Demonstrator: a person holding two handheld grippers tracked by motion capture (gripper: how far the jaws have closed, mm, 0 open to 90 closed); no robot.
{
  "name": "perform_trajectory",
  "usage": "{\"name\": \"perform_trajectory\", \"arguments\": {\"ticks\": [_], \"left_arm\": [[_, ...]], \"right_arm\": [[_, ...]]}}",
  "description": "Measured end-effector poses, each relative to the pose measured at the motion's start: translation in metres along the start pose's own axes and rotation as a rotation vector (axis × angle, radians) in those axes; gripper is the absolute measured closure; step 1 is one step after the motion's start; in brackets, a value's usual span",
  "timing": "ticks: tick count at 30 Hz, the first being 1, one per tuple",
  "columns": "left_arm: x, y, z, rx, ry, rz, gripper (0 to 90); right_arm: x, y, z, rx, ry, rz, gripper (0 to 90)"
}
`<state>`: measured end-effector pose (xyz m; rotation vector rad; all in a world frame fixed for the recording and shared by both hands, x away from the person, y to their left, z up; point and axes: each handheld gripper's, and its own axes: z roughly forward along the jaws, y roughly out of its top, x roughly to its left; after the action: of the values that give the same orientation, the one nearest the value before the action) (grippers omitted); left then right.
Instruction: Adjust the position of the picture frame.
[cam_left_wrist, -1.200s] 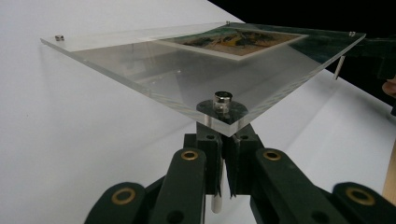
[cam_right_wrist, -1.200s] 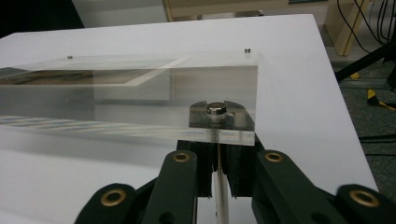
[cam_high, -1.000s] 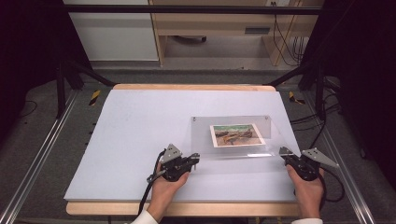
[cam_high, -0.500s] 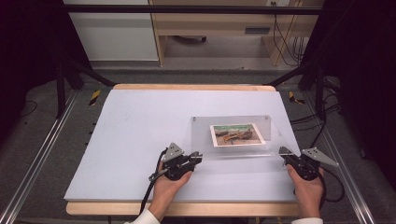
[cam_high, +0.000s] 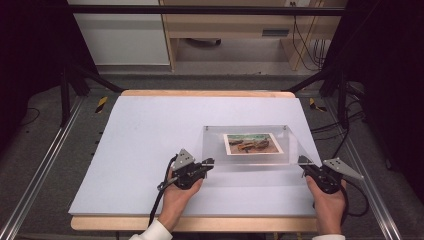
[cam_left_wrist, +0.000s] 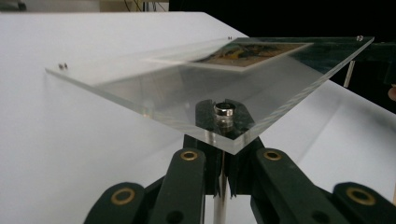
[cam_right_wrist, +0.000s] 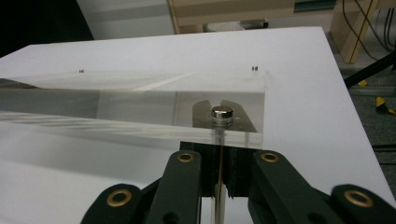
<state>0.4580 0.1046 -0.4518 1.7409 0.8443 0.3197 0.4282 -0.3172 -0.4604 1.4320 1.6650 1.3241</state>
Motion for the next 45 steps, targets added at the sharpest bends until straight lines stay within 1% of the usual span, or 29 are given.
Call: {"name": "perform_trajectory", "arguments": {"ticks": [1, 3, 4, 5, 6, 7, 8, 9, 10, 11, 12, 13, 14, 15, 16, 17, 18, 19, 20, 21, 22, 23, 24, 28, 31, 32, 37, 45], "left_arm": [[0.000, 0.000, 0.000, 0.000, 0.000, 0.000, 84.0], [0.002, 0.004, -0.007, -0.013, 0.001, 0.001, 84.0], [0.004, 0.006, -0.011, -0.019, 0.002, 0.003, 84.0], [0.005, 0.008, -0.015, -0.026, 0.003, 0.004, 84.0], [0.008, 0.011, -0.023, -0.034, 0.005, 0.006, 84.0], [0.008, 0.011, -0.023, -0.034, 0.005, 0.006, 84.0], [0.012, 0.013, -0.032, -0.040, 0.013, 0.015, 84.0], [0.014, 0.014, -0.035, -0.043, 0.014, 0.018, 84.0], [0.017, 0.014, -0.039, -0.046, 0.018, 0.020, 84.0], [0.017, 0.014, -0.039, -0.046, 0.018, 0.020, 84.0], [0.023, 0.015, -0.049, -0.059, 0.028, 0.021, 84.0], [0.023, 0.015, -0.049, -0.059, 0.028, 0.021, 84.0], [0.025, 0.015, -0.054, -0.066, 0.032, 0.022, 84.0], [0.031, 0.016, -0.064, -0.072, 0.042, 0.031, 84.0], [0.034, 0.016, -0.067, -0.074, 0.046, 0.035, 84.0], [0.034, 0.016, -0.067, -0.074, 0.046, 0.035, 83.9], [0.038, 0.016, -0.072, -0.079, 0.048, 0.034, 83.9], [0.044, 0.016, -0.079, -0.085, 0.054, 0.031, 83.9], [0.048, 0.016, -0.083, -0.090, 0.059, 0.033, 83.8], [0.048, 0.016, -0.083, -0.090, 0.059, 0.033, 83.9], [0.054, 0.017, -0.088, -0.099, 0.067, 0.034, 83.9], [0.054, 0.017, -0.088, -0.099, 0.067, 0.034, 83.9], [0.058, 0.017, -0.092, -0.105, 0.075, 0.039, 83.9], [0.068, 0.016, -0.099, -0.109, 0.081, 0.046, 83.8], [0.072, 0.016, -0.100, -0.110, 0.084, 0.044, 83.8], [0.075, 0.015, -0.100, -0.109, 0.087, 0.043, 83.8], [0.079, 0.013, -0.099, -0.104, 0.089, 0.042, 83.8], [0.087, 0.009, -0.100, -0.095, 0.092, 0.027, 83.8]], "right_arm": [[0.000, 0.000, 0.000, 0.000, 0.000, 0.000, 85.0], [0.007, 0.003, -0.001, -0.002, -0.007, -0.019, 85.0], [0.014, 0.004, -0.001, -0.001, -0.007, -0.024, 85.0], [0.014, 0.004, -0.001, -0.001, -0.007, -0.024, 85.0], [0.020, 0.006, 0.000, -0.002, -0.004, -0.028, 85.1], [0.020, 0.006, 0.000, -0.002, -0.004, -0.028, 85.1], [0.029, 0.008, 0.002, 0.002, 0.003, -0.028, 85.1], [0.033, 0.009, 0.003, -0.004, 0.007, -0.030, 85.1], [0.036, 0.010, 0.005, -0.005, 0.006, -0.034, 85.1], [0.036, 0.010, 0.005, -0.005, 0.006, -0.034, 85.1], [0.047, 0.013, 0.008, -0.009, 0.016, -0.038, 85.1], [0.047, 0.013, 0.008, -0.009, 0.016, -0.038, 85.1], [0.056, 0.016, 0.013, -0.014, 0.026, -0.047, 85.1], [0.061, 0.018, 0.015, -0.017, 0.030, -0.056, 85.1], [0.066, 0.020, 0.017, -0.016, 0.035, -0.058, 85.1], [0.066, 0.020, 0.017, -0.016, 0.035, -0.058, 85.1], [0.069, 0.021, 0.019, -0.017, 0.039, -0.064, 85.1], [0.078, 0.023, 0.025, -0.015, 0.051, -0.066, 85.1], [0.082, 0.025, 0.028, -0.015, 0.055, -0.064, 85.1], [0.082, 0.025, 0.028, -0.015, 0.055, -0.064, 85.1], [0.090, 0.027, 0.034, -0.016, 0.062, -0.069, 85.1], [0.094, 0.028, 0.037, -0.019, 0.065, -0.066, 85.1], [0.096, 0.029, 0.038, -0.019, 0.065, -0.067, 85.1], [0.108, 0.030, 0.047, -0.027, 0.074, -0.069, 85.1], [0.111, 0.030, 0.050, -0.023, 0.073, -0.071, 85.1], [0.114, 0.029, 0.053, -0.016, 0.067, -0.070, 85.1], [0.117, 0.028, 0.056, -0.012, 0.062, -0.072, 85.1], [0.121, 0.025, 0.058, 0.002, 0.070, -0.067, 85.1]]}}
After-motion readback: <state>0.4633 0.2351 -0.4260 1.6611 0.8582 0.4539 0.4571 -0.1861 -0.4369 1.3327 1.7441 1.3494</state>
